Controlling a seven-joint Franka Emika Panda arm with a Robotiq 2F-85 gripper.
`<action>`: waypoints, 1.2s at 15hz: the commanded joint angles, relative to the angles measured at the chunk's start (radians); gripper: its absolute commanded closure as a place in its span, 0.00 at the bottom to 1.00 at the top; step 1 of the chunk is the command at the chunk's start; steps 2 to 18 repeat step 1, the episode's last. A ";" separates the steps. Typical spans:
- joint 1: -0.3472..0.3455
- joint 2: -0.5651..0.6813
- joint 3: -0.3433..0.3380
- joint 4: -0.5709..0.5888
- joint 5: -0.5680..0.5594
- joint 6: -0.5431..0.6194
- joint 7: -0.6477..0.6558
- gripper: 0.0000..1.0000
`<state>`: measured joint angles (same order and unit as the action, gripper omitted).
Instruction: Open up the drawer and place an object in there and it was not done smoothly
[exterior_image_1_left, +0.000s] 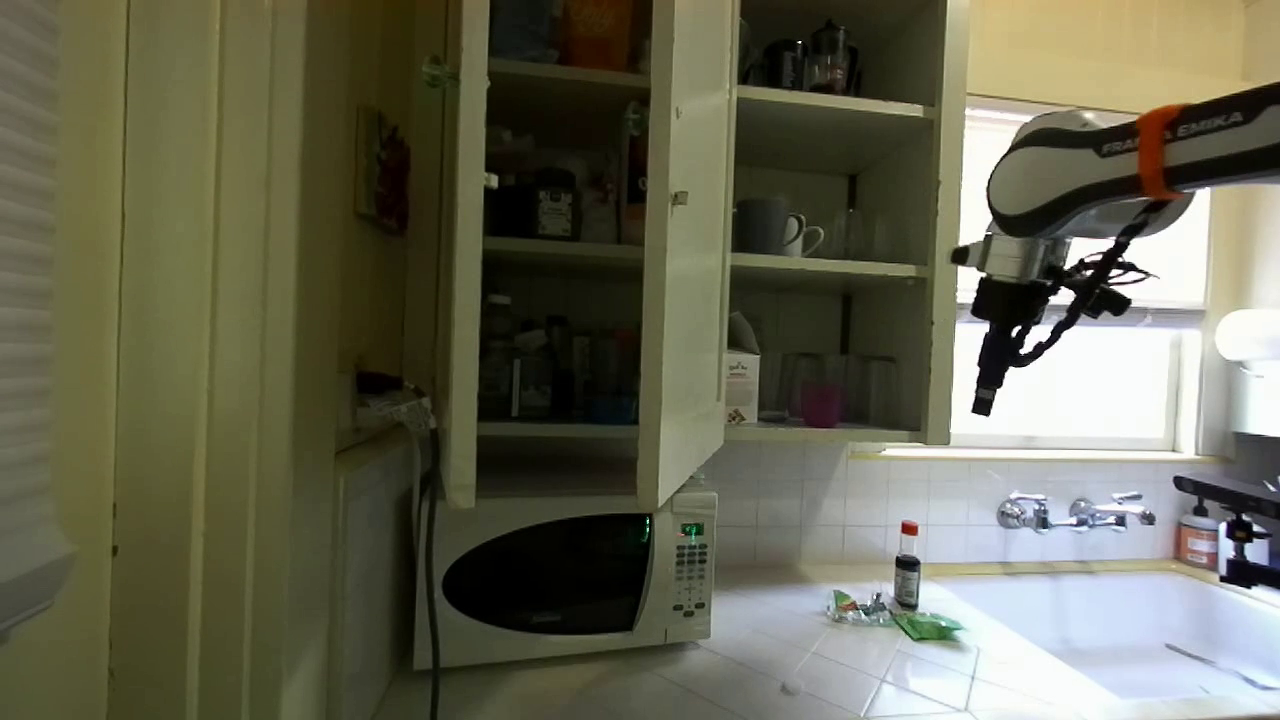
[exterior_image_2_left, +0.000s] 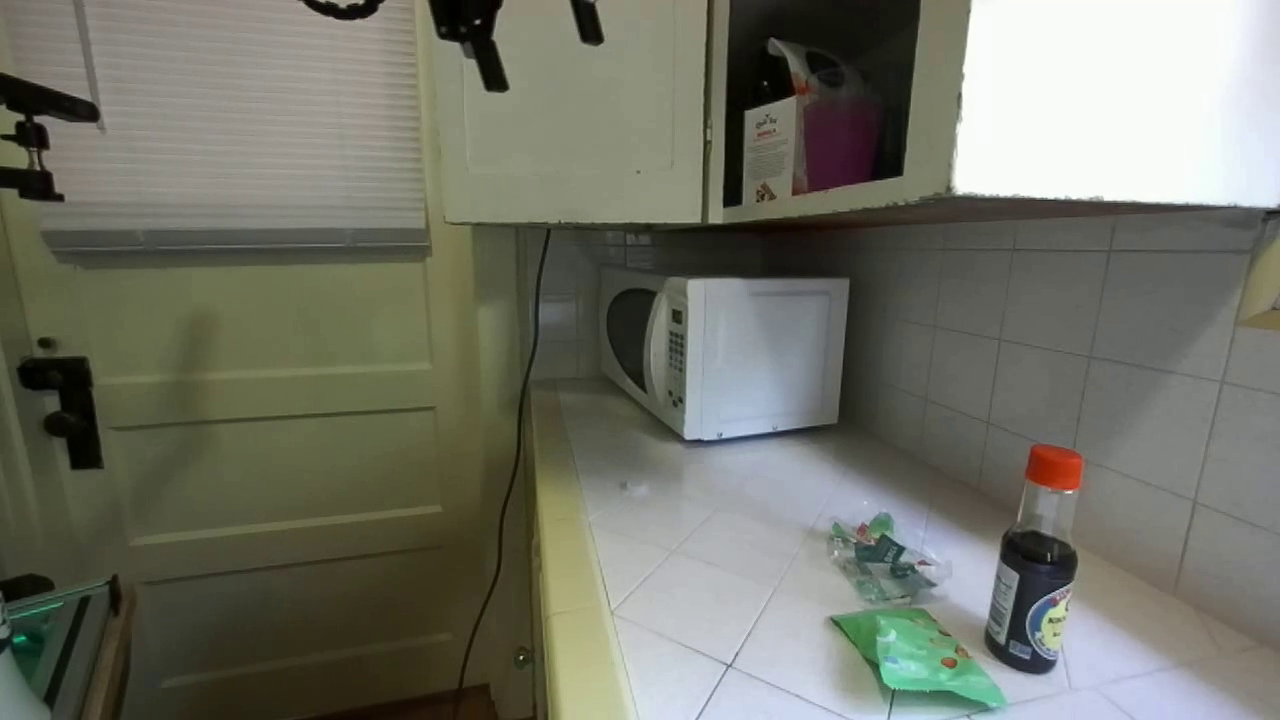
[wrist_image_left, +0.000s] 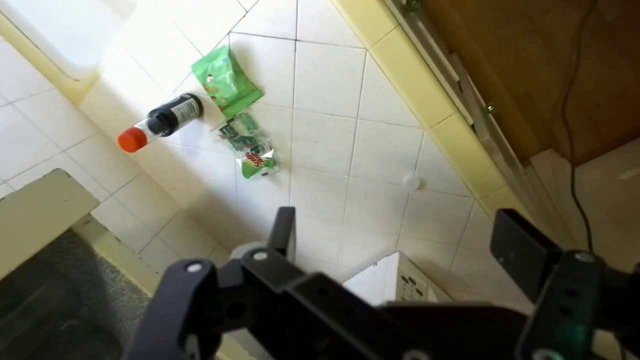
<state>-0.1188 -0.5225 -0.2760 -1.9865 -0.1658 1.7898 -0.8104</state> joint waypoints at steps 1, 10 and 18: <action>0.010 -0.021 -0.005 -0.016 -0.003 -0.004 0.000 0.00; 0.010 -0.021 -0.005 -0.016 -0.003 -0.004 0.000 0.00; 0.010 -0.021 -0.005 -0.016 -0.003 -0.004 0.000 0.00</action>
